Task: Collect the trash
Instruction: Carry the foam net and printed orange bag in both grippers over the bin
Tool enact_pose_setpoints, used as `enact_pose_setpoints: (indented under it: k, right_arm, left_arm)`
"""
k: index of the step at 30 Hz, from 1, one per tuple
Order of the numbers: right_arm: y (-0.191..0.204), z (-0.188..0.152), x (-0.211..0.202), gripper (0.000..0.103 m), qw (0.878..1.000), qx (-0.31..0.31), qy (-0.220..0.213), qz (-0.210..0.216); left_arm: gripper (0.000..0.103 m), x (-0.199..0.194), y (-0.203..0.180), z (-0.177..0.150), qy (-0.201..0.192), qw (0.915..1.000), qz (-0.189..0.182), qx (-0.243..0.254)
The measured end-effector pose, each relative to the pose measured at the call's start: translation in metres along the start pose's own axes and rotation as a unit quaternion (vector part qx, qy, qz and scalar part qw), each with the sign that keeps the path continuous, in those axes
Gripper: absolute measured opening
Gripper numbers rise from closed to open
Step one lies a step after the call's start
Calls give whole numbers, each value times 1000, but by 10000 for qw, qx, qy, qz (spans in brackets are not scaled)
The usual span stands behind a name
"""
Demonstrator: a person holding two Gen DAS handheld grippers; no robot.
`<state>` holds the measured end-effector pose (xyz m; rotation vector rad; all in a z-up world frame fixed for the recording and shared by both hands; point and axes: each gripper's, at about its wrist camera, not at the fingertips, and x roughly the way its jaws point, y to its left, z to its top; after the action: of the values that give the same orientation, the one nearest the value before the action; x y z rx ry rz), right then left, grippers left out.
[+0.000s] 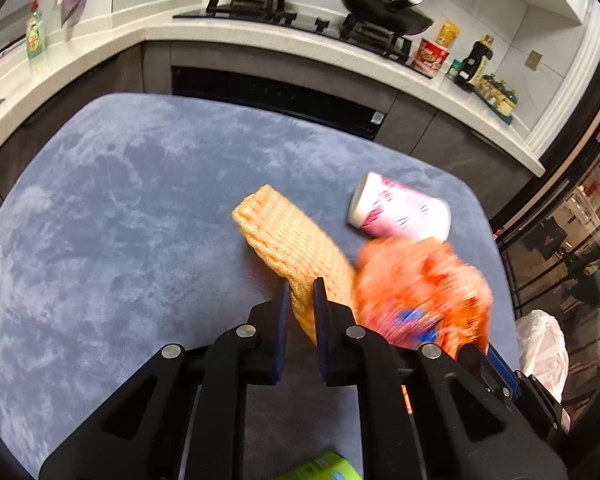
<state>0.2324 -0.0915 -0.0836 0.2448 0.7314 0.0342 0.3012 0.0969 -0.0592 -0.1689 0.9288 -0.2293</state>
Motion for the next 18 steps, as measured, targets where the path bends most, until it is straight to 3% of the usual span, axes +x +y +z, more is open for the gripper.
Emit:
enact_pose_setpoints:
  k: [18]
  right_arm:
    - [-42,-2,-109,8,9960,348,-805,-190]
  left_arm:
    - [11,-74,-74,-33,-302,9969,-421,594]
